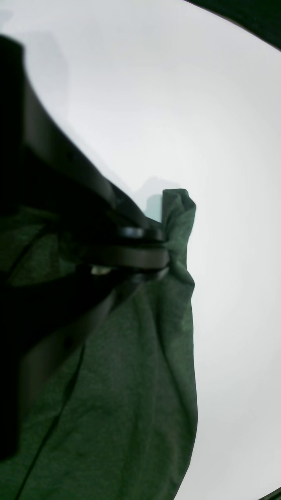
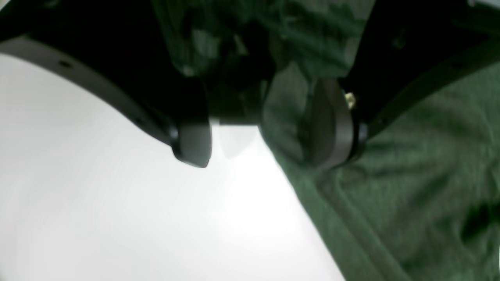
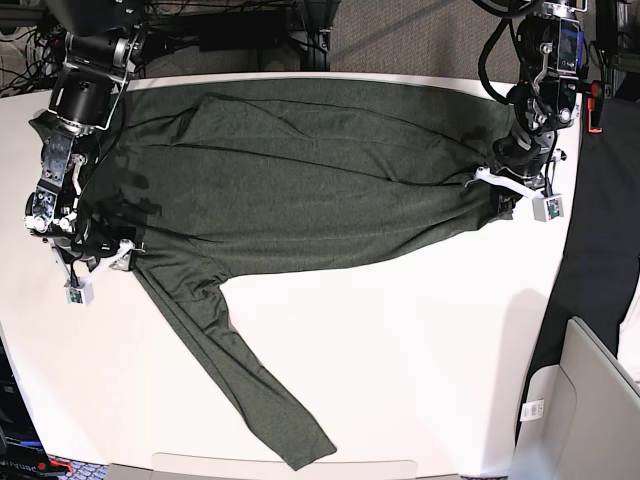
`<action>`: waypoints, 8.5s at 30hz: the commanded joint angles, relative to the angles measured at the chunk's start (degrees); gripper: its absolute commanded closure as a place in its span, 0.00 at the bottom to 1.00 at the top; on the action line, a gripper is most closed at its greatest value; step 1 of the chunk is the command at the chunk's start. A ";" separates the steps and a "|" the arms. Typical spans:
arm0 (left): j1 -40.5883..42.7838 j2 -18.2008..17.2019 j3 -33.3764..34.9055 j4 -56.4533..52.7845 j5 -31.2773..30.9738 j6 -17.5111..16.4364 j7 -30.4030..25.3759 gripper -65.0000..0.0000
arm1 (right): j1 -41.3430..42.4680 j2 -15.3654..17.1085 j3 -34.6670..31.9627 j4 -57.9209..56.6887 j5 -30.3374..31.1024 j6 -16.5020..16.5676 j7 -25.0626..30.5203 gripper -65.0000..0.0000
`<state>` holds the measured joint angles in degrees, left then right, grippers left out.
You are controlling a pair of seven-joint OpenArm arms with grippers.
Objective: Fold the T-shirt properly
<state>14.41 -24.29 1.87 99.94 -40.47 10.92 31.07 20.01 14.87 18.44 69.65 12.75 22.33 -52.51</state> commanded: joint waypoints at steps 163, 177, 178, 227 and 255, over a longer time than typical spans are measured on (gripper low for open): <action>0.05 0.60 -6.22 6.30 0.25 -0.24 2.82 0.64 | 16.08 -2.43 -10.48 -8.42 -13.15 0.22 15.63 0.49; 0.05 0.60 -6.22 6.30 0.25 -0.24 2.82 0.64 | 16.52 -1.99 -2.83 -17.30 -13.41 0.22 16.07 0.46; 0.05 0.60 -6.22 6.30 0.25 -0.24 2.82 0.64 | 16.52 -1.91 -2.74 -17.38 -13.41 0.22 16.07 0.46; 1.19 0.60 -6.31 8.32 0.07 -0.24 2.38 0.64 | 4.47 -2.26 -2.66 -3.67 11.29 7.61 0.95 0.99; 1.19 0.69 -6.31 8.15 0.07 -0.24 2.38 0.64 | -15.92 -1.12 -8.02 24.46 41.44 16.31 -12.32 0.99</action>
<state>15.99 -22.87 -4.12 107.09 -40.49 10.94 34.46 3.18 12.91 10.07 92.75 52.71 38.04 -66.02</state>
